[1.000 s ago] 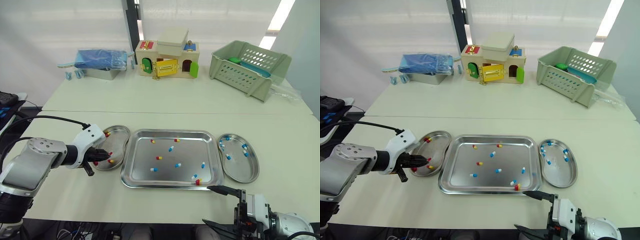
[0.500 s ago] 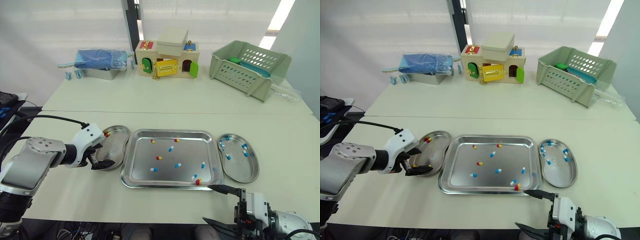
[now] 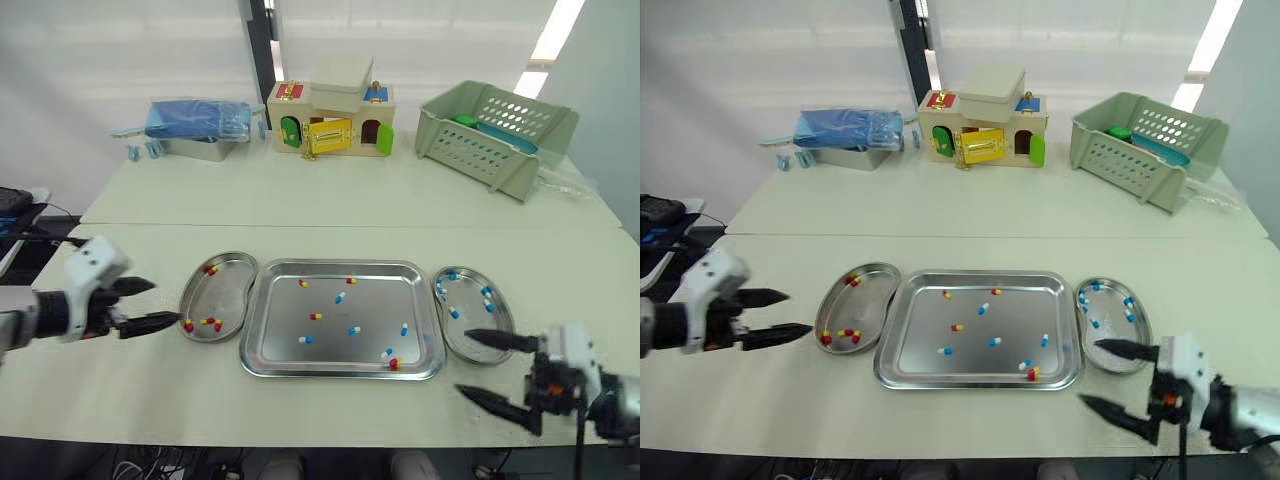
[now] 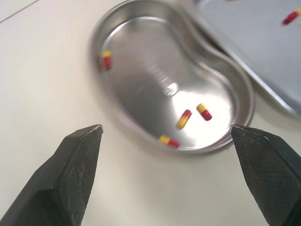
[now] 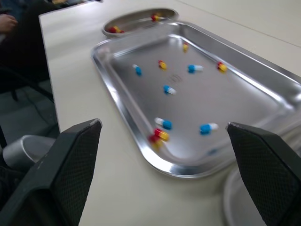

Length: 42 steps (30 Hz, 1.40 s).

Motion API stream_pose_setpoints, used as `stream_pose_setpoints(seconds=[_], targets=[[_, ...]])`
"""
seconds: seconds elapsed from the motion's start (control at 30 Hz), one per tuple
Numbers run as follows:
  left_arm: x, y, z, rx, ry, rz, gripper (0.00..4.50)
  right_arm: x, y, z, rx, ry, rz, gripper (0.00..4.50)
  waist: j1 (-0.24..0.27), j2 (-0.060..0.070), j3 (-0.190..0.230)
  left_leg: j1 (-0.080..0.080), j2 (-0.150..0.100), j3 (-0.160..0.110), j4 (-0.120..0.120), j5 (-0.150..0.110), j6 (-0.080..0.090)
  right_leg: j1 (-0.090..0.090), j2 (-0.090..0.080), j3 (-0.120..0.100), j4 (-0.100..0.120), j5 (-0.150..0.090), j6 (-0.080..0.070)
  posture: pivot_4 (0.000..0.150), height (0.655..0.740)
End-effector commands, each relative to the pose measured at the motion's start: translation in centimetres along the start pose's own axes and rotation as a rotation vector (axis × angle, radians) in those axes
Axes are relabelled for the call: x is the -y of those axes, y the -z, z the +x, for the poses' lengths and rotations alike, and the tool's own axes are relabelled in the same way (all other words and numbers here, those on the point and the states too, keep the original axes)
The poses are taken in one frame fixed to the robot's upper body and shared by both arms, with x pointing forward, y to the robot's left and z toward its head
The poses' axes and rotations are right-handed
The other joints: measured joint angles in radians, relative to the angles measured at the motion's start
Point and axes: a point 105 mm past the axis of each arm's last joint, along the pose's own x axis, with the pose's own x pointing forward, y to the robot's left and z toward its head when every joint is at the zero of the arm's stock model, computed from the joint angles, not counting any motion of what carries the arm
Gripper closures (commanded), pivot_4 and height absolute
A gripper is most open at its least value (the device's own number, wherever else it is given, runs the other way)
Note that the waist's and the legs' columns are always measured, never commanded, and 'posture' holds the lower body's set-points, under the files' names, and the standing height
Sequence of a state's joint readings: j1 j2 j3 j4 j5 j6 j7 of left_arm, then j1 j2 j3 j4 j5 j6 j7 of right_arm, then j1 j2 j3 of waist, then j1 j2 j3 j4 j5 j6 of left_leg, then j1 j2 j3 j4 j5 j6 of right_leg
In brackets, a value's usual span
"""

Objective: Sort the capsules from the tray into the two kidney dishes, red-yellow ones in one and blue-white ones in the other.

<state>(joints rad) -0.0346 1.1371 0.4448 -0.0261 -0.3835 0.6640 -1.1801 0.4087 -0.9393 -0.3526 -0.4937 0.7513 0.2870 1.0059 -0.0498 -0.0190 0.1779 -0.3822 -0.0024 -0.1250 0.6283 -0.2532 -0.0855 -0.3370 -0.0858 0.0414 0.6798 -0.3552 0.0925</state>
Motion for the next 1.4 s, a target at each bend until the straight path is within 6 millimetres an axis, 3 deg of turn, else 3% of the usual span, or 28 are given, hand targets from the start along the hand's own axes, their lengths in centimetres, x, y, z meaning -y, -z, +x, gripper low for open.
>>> stream_pose_setpoints(seconds=[0.03,0.13,0.3,0.5,1.13,1.4], targets=[[-1.5,0.5,-2.6,-0.002,-0.08,0.002,0.02,2.9,0.0,-2.7,-0.053,0.112,0.024,0.0,0.009,-0.001,0.001,0.0,0.0,0.0,0.0,0.0,0.0,0.0,0.0,0.0,0.0,0.0,0.0,0.15,0.74],[-2.7,2.6,-4.1,-0.047,-0.139,-0.028,0.02,5.3,0.9,-4.9,-0.133,0.204,0.027,0.0,0.011,-0.001,0.001,0.0,-0.001,0.001,0.0,0.0,0.0,0.0,-0.001,0.001,0.0,0.0,0.0,0.15,0.74],[-4.0,5.5,-5.5,-0.098,-0.211,-0.055,0.02,7.6,2.3,-7.0,-0.216,0.276,0.046,0.0,0.009,-0.001,0.001,0.0,-0.001,0.001,0.0,0.0,0.0,-0.001,-0.001,0.001,0.0,0.0,0.0,0.15,0.74],[-3.4,7.0,-5.2,-0.084,-0.201,-0.082,0.02,9.3,2.8,-8.5,-0.252,0.321,0.067,0.0,0.004,-0.001,0.001,0.0,0.0,0.002,-0.001,0.0,0.0,-0.001,-0.001,0.001,0.0,0.0,0.0,0.15,0.74],[-2.2,7.6,-4.4,-0.083,-0.16,-0.093,0.02,9.6,3.0,-8.7,-0.279,0.303,0.05,0.0,-0.004,-0.001,0.001,0.0,0.0,0.002,0.0,0.0,0.0,-0.001,-0.001,0.001,0.0,0.0,0.0,0.15,0.74],[-1.0,5.5,-2.8,-0.024,-0.091,-0.063,0.02,8.3,2.6,-7.9,-0.254,0.217,0.026,0.0,-0.003,-0.001,0.001,0.0,0.0,0.002,0.0,0.0,0.0,-0.001,-0.001,0.001,0.0,0.0,0.0,0.15,0.74]])
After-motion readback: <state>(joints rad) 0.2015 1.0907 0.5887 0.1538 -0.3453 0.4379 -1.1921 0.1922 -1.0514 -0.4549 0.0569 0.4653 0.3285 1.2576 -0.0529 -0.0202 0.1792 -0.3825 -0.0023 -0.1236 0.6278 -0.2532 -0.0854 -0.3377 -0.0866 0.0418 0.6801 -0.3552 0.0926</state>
